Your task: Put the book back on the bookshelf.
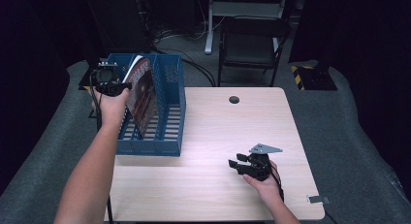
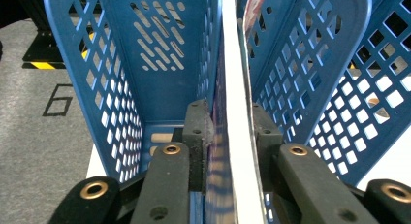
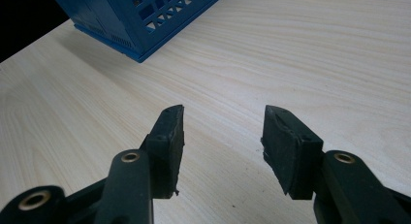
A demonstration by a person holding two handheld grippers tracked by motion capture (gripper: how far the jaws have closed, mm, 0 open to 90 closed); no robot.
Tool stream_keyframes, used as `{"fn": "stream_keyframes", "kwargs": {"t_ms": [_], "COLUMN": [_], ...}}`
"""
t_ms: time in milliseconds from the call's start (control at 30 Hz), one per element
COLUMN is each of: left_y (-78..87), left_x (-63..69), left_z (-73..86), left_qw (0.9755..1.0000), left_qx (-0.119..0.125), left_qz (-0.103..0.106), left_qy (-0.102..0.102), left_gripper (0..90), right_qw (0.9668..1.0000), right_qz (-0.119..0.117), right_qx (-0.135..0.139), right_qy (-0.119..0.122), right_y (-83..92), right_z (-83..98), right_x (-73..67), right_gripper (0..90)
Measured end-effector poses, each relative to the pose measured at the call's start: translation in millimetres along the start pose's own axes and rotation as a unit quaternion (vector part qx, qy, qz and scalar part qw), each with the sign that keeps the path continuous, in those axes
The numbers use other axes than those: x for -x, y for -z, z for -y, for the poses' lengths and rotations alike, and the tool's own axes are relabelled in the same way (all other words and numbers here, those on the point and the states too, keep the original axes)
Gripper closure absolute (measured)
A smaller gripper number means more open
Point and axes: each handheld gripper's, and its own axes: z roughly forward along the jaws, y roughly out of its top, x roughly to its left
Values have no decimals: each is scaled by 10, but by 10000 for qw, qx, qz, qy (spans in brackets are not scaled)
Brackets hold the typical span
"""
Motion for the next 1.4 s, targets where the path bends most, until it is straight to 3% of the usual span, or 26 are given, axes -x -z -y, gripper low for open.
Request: {"fn": "stream_keyframes", "kwargs": {"t_ms": [800, 1400], "left_y": [23, 139], "left_x": [-14, -24], "left_z": [55, 80], "left_qw": [9992, 9984], "left_qx": [-297, -386], "left_qz": [258, 414], "left_qy": [11, -57], "left_gripper": [471, 425], "right_qw": [10000, 10000], "right_qz": [8, 9], "right_qx": [-17, -31], "right_qy": [16, -14], "right_y": [-11, -11], "right_z": [5, 8], "right_x": [4, 8], "right_gripper": [498, 493]}}
